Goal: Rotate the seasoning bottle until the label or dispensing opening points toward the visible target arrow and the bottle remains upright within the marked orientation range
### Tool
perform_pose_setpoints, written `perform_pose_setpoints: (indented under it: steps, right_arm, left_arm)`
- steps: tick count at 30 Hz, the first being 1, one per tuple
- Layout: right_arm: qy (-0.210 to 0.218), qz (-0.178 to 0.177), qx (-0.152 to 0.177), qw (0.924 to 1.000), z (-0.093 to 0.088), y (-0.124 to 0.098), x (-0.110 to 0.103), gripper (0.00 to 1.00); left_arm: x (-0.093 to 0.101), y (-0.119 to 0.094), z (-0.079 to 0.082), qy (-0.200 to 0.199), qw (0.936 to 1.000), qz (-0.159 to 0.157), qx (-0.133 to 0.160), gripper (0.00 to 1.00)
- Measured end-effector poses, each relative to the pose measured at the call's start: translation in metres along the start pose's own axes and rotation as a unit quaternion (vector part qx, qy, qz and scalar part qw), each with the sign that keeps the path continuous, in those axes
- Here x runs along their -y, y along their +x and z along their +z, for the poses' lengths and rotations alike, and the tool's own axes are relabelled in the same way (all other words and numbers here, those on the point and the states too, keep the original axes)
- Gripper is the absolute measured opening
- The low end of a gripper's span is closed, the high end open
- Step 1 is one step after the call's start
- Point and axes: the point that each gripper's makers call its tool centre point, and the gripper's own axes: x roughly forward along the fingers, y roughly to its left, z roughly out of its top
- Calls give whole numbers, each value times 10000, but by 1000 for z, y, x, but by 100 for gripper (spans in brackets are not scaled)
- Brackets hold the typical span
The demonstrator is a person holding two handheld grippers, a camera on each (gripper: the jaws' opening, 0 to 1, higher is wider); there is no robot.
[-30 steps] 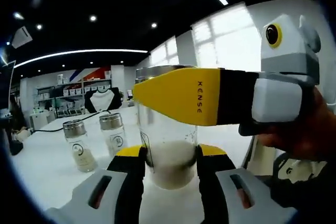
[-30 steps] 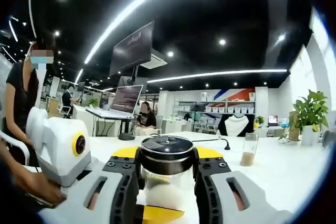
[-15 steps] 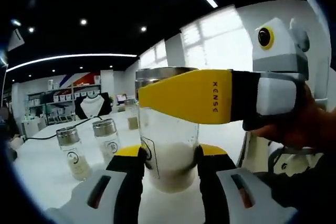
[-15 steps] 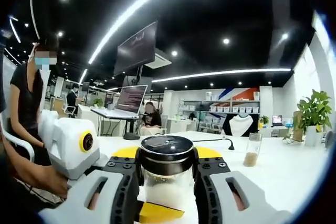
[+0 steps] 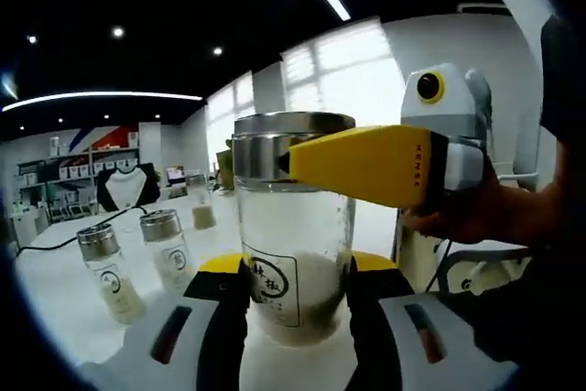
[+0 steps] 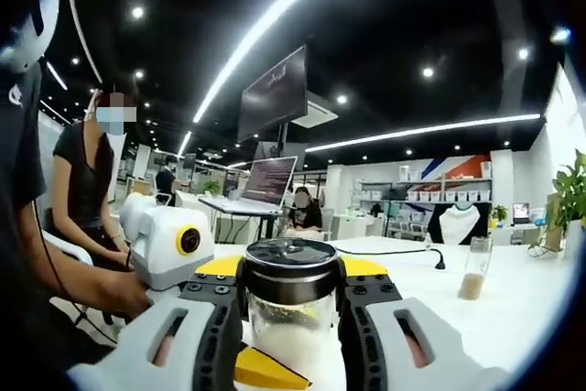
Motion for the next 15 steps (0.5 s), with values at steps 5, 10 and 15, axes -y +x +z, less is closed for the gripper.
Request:
perform_pose_setpoints:
  steps: [5, 10, 15]
  right_arm:
    - [-215, -282, 115, 9993, 11, 3, 3, 36]
    - [-263, -597, 47, 9979, 5, 7, 7, 37]
    - [-55, -909, -26, 9958, 1, 9, 13, 37]
  left_arm:
    - [-12, 0, 12, -36, 9975, 668, 222, 43]
    - [-18, 2, 6, 32, 9934, 1149, 31, 43]
    - [-21, 1, 4, 89, 9889, 1482, -3, 43]
